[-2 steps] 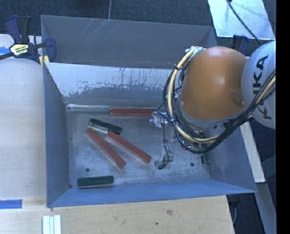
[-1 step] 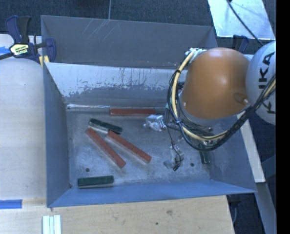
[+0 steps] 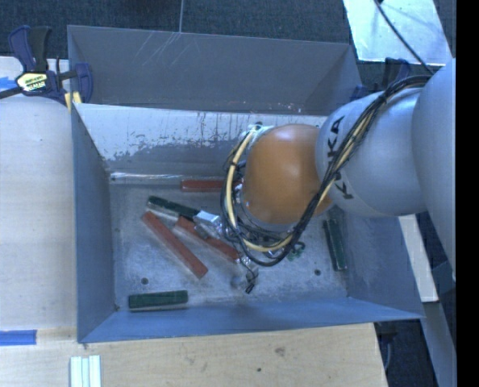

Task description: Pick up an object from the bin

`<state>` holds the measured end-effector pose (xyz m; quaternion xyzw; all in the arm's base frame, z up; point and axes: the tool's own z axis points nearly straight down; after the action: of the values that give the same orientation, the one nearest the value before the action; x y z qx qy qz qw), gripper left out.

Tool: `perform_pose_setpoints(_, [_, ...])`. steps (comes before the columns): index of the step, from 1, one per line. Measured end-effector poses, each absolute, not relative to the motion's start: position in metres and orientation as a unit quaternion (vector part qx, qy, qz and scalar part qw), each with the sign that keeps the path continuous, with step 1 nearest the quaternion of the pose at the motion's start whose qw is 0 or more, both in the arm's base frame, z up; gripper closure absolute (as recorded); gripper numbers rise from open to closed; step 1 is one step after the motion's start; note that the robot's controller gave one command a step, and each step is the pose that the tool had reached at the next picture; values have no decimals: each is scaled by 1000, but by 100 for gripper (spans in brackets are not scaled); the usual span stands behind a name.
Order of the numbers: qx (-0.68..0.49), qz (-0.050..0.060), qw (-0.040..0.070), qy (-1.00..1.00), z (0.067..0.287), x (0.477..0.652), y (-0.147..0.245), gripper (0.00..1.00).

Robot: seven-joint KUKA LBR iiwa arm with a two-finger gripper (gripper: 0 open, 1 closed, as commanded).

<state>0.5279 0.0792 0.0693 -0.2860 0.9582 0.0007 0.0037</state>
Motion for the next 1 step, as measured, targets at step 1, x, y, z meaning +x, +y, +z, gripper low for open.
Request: perform_pose_setpoints(1, [-275,-1,4,962,71,612,47,0])
